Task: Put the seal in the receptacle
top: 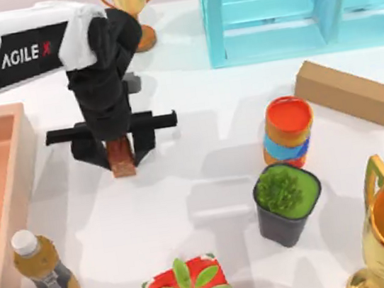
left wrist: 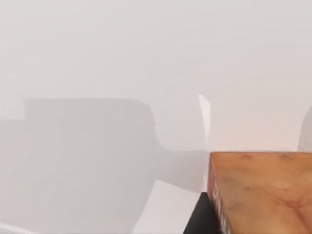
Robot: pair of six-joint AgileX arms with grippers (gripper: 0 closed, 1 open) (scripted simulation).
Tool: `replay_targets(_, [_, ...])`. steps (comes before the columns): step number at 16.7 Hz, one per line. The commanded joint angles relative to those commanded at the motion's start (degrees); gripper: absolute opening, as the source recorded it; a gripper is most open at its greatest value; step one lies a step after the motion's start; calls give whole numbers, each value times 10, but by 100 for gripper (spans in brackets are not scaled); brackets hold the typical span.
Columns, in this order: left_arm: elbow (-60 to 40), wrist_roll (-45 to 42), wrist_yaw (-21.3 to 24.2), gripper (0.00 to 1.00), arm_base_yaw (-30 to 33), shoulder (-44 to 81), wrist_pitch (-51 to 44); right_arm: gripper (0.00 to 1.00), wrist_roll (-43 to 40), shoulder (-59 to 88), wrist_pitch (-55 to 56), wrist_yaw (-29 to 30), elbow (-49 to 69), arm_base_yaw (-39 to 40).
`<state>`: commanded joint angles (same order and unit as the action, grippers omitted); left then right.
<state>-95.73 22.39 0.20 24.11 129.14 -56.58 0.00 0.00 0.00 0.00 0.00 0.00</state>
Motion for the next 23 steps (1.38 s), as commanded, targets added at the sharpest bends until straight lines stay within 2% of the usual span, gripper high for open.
replay_targets(2, [0, 0, 0, 2, 0, 0, 0, 100, 0, 0, 0, 0, 0, 0])
replay_targets(3, [0, 0, 0, 0, 0, 0, 0, 100, 0, 0, 0, 0, 0, 0])
replay_targets(13, [-9, 0, 1, 0, 0, -2, -10, 100, 0, 0, 0, 0, 0, 0])
replay_targets(20, [-136, 2, 1, 0, 1, -25, -174, 100, 0, 0, 0, 0, 0, 0])
replay_targets(23, [-166, 1, 0, 0, 1, -40, -205, 100, 0, 0, 0, 0, 0, 0])
